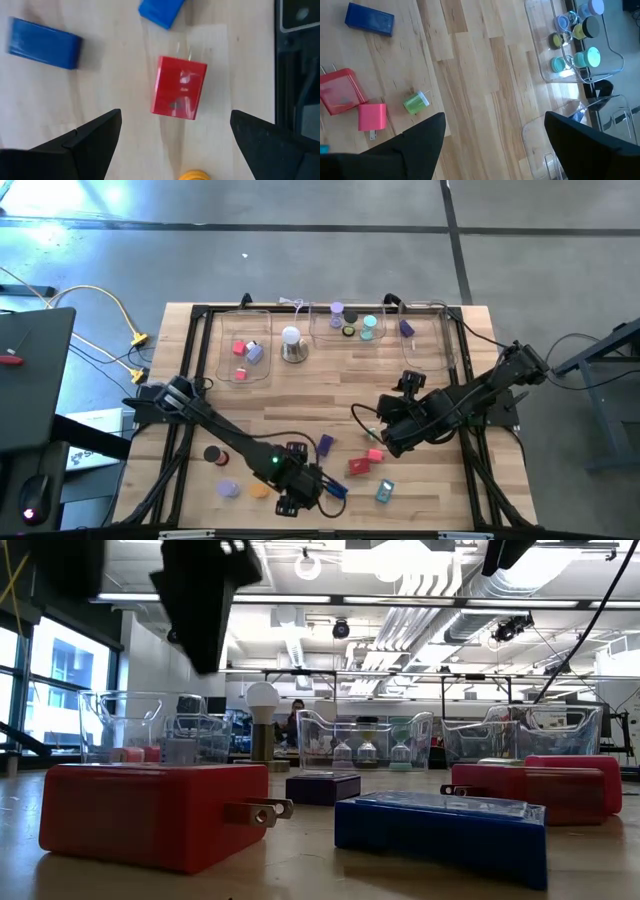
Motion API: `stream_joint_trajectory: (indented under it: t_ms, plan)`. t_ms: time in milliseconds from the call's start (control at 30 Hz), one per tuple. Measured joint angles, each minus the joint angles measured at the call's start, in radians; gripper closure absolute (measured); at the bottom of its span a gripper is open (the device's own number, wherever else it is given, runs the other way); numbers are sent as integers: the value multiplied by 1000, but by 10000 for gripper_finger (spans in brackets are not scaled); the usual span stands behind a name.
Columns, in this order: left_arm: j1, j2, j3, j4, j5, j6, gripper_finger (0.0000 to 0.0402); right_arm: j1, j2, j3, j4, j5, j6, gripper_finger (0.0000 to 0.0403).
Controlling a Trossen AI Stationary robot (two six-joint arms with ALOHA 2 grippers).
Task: Pick & Place Office items
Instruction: Put the left red charger adapter into the left transparent bin
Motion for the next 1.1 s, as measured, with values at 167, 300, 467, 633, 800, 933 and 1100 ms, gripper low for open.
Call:
stream_joint_trajectory:
  t_ms: [167,300,467,633,800,933,1100]
  plan:
    - [28,41,-1,2,116,-3,39,0,0,0,0,0,-5,73]
    - [56,54,-1,12,198,-7,39,0,0,0,0,0,-8,73]
    - [79,32,-1,19,234,-19,39,0,0,0,1,0,-31,73]
    - [85,28,-1,22,233,-20,39,0,0,0,1,0,-33,73]
    - [85,28,-1,48,233,-26,39,0,0,0,0,0,-33,73]
    - [84,28,-1,51,234,-23,39,0,0,0,0,0,-34,73]
    - [84,19,0,56,281,-39,39,0,0,0,-1,0,-47,73]
